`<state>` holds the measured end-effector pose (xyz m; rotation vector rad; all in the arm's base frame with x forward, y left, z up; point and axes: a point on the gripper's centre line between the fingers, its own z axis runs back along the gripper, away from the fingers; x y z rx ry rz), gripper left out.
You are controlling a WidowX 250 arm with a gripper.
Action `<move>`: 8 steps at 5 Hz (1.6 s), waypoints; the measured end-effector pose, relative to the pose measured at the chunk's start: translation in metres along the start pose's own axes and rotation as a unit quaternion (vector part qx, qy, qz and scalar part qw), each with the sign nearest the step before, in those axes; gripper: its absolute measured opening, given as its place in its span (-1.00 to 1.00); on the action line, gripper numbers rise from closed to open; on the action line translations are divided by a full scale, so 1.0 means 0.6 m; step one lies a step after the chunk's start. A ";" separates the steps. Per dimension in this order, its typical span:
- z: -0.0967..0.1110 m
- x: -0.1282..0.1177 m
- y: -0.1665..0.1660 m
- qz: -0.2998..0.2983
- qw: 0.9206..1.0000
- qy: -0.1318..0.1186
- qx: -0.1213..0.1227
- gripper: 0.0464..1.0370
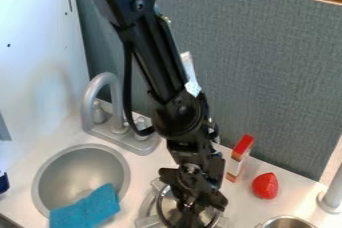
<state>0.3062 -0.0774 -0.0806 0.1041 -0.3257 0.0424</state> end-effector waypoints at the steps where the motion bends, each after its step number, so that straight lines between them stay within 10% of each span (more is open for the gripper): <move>1: 0.026 0.002 -0.013 -0.022 1.000 -0.013 0.013 -0.45; 4: 0.127 0.056 -0.135 -0.087 0.993 -0.069 -0.027 -0.45; 8: 0.118 0.043 -0.248 -0.168 0.982 -0.073 -0.042 -0.45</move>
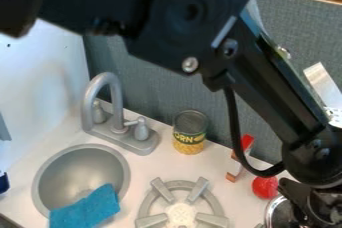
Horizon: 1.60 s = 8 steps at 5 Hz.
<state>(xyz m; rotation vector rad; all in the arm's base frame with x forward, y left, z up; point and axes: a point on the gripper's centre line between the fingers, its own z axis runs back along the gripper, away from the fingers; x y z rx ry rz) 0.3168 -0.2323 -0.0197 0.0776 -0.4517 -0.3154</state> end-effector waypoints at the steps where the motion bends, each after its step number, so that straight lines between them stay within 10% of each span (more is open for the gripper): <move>1: -0.014 -0.018 0.001 0.001 1.000 0.014 0.003 -0.45; 8: -0.033 -0.035 -0.017 -0.007 1.000 0.011 -0.015 -0.34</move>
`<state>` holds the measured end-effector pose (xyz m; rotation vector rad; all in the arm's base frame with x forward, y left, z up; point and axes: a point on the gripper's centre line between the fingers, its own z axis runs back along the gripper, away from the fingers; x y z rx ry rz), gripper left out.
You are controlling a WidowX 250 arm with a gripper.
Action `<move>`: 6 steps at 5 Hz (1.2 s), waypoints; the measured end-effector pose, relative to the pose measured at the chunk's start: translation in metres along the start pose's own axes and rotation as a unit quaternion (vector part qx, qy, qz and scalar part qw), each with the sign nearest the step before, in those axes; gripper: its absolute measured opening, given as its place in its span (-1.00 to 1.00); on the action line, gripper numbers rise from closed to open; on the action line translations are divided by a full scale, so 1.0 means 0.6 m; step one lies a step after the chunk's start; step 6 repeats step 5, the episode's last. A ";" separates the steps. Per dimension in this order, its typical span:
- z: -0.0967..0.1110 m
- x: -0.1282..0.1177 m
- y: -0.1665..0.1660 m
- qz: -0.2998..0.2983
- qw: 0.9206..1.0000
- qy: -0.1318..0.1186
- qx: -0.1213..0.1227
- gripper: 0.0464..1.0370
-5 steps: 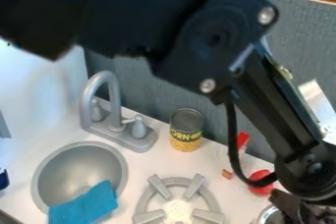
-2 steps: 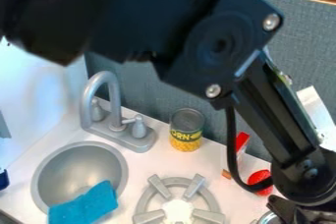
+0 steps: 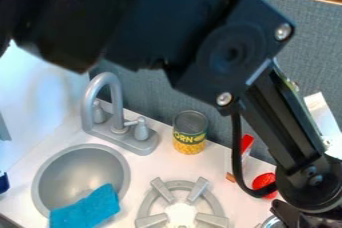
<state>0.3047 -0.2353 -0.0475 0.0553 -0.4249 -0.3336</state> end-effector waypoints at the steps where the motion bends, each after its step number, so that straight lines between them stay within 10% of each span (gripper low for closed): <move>1: 0.000 -0.002 0.003 0.001 1.000 0.004 0.006 0.24; 2: 0.001 -0.006 0.005 -0.002 1.000 0.005 0.006 0.82; 4: 0.103 -0.002 0.009 0.008 0.999 -0.050 -0.018 0.93; 6: 0.171 -0.033 0.048 0.042 0.998 -0.042 -0.013 0.93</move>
